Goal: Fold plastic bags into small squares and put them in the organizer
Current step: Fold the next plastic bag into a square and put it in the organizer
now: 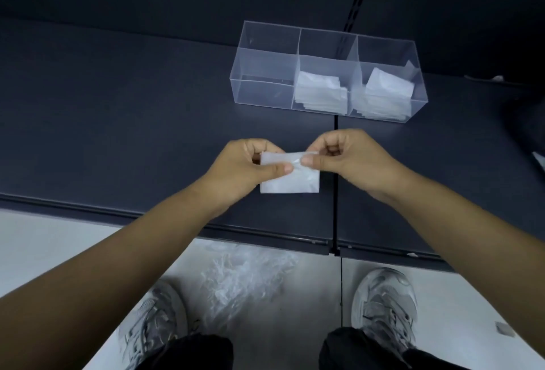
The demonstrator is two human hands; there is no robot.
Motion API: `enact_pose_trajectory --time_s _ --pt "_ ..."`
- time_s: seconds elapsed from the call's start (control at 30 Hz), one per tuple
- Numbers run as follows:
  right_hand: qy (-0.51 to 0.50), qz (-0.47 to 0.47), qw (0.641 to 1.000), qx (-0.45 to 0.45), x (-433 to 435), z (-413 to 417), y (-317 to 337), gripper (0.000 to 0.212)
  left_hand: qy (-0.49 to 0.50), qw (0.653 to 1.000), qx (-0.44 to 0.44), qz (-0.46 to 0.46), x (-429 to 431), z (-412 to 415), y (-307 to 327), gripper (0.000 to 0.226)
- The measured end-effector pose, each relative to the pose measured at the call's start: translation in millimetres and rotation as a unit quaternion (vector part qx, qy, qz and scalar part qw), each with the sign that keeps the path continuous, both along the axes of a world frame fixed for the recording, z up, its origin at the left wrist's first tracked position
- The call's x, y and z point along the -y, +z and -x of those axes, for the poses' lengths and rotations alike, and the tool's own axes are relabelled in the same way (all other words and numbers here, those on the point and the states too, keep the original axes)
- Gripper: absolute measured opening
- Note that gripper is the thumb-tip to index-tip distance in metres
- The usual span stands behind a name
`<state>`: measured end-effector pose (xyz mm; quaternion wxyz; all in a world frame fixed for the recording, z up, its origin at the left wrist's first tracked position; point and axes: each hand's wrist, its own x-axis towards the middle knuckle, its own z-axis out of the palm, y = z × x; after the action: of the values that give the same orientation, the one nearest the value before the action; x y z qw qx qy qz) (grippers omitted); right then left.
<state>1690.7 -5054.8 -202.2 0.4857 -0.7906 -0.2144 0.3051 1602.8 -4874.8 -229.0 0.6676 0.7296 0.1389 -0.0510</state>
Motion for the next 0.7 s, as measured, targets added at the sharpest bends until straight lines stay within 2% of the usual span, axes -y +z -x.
enact_pose_trajectory --time_s 0.1,0.2,0.27,0.33,0.4,0.57,0.7 --pt "-0.078 -0.005 0.997 0.023 -0.3 -26.1 10.3 0.008 0.074 0.997 0.027 -0.016 -2.6 -3.0 1.1 0.009" --pt "-0.214 -0.008 0.975 0.053 -4.3 -78.1 22.0 0.014 0.111 0.985 0.036 -0.124 -9.0 3.4 -7.6 0.011" --pt "-0.264 0.015 0.962 0.064 -12.5 -107.9 19.5 0.019 0.084 0.973 0.035 -0.211 -6.6 14.2 -18.8 0.012" --pt "-0.252 0.071 0.959 0.112 -22.0 -126.6 6.9 0.019 0.028 0.939 0.072 -0.336 -1.5 26.1 -32.3 0.01" --pt "-0.221 0.148 0.943 0.198 -28.9 -135.2 -4.7 0.022 -0.006 0.905 0.113 -0.411 0.6 34.6 -43.9 0.009" --pt "-0.227 0.265 0.88 0.323 -38.0 -135.6 -16.1 0.016 -0.01 0.878 0.114 -0.465 1.7 41.6 -53.4 0.01" --pt "-0.238 0.322 0.848 0.347 -46.3 -134.4 -17.0 0.018 -0.036 0.85 0.105 -0.514 5.5 47.3 -55.3 0.023"
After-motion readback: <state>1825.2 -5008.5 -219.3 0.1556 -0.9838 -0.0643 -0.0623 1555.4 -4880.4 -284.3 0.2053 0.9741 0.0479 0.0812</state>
